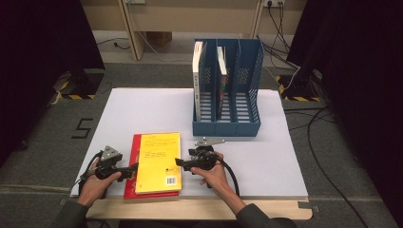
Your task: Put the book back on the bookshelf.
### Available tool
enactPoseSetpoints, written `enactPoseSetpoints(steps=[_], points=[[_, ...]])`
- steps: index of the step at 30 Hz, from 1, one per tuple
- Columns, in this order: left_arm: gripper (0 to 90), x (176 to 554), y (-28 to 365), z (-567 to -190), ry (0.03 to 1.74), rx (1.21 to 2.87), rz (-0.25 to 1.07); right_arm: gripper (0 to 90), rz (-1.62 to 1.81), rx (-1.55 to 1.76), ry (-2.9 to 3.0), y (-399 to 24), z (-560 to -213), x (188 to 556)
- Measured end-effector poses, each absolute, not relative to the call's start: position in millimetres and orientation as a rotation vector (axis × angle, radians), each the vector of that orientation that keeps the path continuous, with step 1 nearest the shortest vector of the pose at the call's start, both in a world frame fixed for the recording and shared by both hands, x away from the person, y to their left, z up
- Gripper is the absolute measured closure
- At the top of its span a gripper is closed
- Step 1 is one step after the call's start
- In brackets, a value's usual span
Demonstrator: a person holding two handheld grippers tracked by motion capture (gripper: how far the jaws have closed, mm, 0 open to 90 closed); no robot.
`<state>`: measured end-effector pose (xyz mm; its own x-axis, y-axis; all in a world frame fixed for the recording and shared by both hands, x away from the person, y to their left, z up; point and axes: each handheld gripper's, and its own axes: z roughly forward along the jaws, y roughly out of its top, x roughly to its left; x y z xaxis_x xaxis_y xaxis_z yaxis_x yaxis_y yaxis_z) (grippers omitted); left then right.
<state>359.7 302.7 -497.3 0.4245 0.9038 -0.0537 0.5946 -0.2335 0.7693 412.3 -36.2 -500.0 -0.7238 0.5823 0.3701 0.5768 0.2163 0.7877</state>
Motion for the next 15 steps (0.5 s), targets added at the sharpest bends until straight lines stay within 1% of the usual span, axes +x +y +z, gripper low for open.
enactPoseSetpoints(steps=[15], points=[[17.0,362,304,-498,1.276,1.936,0.521,24.3,1.552,1.211,2.496,-23,-505,417]])
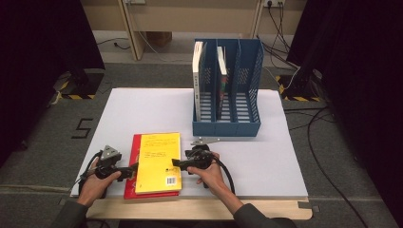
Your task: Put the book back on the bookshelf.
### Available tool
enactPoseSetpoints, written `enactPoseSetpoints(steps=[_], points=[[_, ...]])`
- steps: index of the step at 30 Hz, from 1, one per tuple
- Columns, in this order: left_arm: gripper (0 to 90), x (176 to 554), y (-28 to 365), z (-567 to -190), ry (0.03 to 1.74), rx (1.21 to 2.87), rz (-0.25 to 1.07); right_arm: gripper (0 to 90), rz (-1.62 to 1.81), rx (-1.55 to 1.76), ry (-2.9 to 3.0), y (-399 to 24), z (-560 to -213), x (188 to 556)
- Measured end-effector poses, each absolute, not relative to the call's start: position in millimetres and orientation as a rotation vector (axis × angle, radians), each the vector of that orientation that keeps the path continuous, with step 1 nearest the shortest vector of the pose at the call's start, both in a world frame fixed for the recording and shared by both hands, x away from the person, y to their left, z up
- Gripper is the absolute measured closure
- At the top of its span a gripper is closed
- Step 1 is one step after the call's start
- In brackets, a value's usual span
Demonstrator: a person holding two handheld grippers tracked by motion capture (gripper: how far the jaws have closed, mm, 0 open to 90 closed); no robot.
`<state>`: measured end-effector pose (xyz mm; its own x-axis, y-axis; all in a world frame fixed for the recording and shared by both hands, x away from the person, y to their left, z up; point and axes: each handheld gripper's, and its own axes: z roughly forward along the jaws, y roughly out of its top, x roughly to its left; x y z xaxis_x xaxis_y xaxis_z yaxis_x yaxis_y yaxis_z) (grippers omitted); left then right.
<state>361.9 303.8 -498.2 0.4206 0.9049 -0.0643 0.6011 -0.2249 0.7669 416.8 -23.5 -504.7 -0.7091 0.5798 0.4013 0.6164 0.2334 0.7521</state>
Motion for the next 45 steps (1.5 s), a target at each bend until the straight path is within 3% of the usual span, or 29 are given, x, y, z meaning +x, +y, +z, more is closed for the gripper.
enactPoseSetpoints(steps=[45], points=[[13.7,366,294,-498,1.250,1.967,0.547,27.2,-1.558,-1.368,-2.115,-21,-513,415]])
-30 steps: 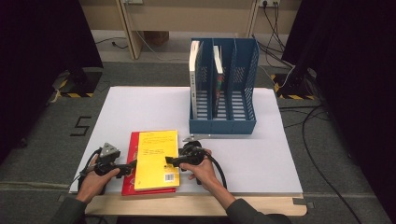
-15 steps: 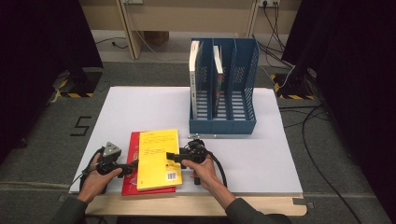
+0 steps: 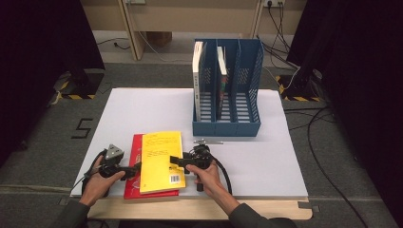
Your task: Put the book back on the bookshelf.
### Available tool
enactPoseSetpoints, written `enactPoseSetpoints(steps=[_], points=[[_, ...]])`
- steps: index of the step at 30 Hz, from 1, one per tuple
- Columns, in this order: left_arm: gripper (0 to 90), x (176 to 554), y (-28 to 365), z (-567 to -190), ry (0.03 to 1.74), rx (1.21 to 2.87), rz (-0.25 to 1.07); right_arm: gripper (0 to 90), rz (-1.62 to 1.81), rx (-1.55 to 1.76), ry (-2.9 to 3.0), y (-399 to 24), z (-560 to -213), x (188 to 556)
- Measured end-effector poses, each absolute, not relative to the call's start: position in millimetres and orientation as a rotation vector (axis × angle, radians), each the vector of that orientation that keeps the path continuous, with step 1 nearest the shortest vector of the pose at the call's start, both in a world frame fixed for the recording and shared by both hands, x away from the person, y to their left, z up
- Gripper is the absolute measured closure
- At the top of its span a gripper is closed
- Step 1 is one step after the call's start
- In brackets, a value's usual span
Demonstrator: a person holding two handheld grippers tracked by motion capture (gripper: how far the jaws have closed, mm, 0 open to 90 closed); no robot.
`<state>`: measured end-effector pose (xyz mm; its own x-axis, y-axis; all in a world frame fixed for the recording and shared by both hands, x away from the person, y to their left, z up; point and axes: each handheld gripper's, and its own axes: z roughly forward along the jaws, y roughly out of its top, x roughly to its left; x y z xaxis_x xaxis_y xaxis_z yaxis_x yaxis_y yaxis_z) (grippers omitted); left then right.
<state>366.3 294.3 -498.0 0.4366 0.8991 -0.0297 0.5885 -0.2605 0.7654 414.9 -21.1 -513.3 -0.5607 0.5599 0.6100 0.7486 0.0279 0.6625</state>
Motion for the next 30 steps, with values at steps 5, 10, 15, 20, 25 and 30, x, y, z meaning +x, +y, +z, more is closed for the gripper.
enactPoseSetpoints(steps=[5,10,15,20,25,30], points=[[14.0,366,294,-498,1.251,1.967,0.546,28.7,-1.576,-1.395,-2.064,-23,-515,410],[14.0,366,294,-498,1.254,1.961,0.543,28.7,-1.584,-1.421,-2.027,-23,-516,406],[15.3,366,294,-498,1.246,1.969,0.543,36.8,-1.567,-1.392,-2.043,-16,-517,397],[16.8,366,295,-498,1.239,1.959,0.526,45.7,-1.594,-1.333,-2.115,-19,-510,404],[16.7,367,298,-499,1.246,1.952,0.498,45.8,-1.608,-1.270,-2.237,-16,-505,405],[16.9,367,298,-499,1.245,1.952,0.491,47.0,-1.627,-1.203,-2.254,-17,-501,407]])
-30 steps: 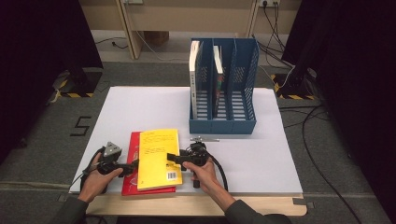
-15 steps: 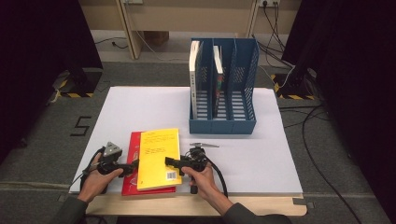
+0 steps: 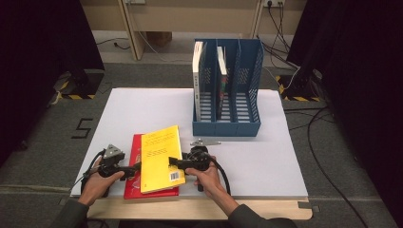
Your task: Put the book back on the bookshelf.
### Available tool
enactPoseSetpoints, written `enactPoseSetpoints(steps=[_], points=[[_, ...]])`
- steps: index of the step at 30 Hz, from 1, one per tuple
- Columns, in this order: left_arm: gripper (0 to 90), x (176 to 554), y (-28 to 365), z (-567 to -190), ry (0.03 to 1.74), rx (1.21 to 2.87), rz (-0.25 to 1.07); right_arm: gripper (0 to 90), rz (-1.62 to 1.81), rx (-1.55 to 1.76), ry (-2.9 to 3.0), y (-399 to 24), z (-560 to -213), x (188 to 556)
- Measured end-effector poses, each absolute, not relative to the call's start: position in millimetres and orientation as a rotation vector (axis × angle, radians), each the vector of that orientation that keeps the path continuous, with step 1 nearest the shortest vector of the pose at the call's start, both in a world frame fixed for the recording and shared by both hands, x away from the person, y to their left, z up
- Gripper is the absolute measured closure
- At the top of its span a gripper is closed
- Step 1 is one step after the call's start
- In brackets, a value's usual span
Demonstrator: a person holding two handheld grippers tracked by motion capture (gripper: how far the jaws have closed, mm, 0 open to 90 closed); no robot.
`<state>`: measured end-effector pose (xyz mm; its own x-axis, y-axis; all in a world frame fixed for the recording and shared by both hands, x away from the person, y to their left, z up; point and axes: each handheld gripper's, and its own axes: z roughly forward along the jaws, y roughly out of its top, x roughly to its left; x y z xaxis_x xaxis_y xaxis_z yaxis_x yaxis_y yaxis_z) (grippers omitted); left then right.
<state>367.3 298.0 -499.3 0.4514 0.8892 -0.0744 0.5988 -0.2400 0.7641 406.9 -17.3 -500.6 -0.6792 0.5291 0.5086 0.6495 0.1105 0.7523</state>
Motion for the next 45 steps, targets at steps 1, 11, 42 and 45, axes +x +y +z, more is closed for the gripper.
enactPoseSetpoints(steps=[1,11,42,45], points=[[16.9,367,298,-499,1.245,1.950,0.494,48.1,-1.631,-1.183,-2.239,-16,-499,407],[18.8,366,296,-498,1.226,1.970,0.515,50.3,-1.553,-1.039,-2.309,-7,-487,416],[19.6,365,295,-497,1.206,1.982,0.535,35.9,-1.423,-1.055,-2.253,1,-483,460],[19.6,365,295,-497,1.207,1.982,0.528,36.7,-1.427,-1.071,-2.260,5,-484,465]])
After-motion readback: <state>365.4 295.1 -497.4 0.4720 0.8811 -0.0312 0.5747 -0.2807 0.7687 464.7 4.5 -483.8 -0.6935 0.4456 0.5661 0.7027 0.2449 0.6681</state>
